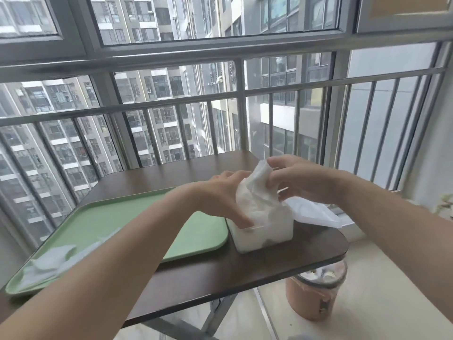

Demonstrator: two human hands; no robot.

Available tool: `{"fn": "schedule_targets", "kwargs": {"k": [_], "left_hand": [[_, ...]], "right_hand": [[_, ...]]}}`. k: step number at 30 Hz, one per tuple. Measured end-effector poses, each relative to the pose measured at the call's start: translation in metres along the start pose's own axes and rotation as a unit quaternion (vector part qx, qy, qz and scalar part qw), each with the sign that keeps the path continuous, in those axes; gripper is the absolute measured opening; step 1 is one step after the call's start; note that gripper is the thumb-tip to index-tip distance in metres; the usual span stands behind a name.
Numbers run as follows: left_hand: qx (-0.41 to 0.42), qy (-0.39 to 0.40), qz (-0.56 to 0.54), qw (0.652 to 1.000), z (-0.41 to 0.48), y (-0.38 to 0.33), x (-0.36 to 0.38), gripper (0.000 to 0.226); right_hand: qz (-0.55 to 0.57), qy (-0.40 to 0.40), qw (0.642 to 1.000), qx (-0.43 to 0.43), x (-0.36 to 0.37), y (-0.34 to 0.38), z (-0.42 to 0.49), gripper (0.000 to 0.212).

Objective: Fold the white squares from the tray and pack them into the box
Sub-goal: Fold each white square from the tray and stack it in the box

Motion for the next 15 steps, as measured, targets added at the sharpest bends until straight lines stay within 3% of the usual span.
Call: {"fn": "schedule_targets", "kwargs": {"k": [5,9,15], "left_hand": [[-0.040,0.035,0.119,0.992,0.014,-0.006,0.007,0.123],[-0.066,0.052,0.067,0.994,0.017,0.002,0.013,0.110],[-0.043,-0.004,0.062,0.997,0.014,0.008,0.005,0.112]], "right_hand": [[-0.032,0.008,0.999,0.002,0.006,0.003,-0.002,0.033],[-0.051,-0.002,0.999,0.006,0.006,0.011,-0.007,0.039],[-0.127,-0.085,0.987,-0.050,0.004,0.035,-0.015,0.021]]}}
Point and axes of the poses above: each hand's wrist, its own z-axis towards the middle knuckle, its own x-axis out of the palm, y = z × x, the point moved 8 cm from there along z, towards the middle knuckle, and after that the axes turned 11 degrees about -z, right-handed, at the moved point
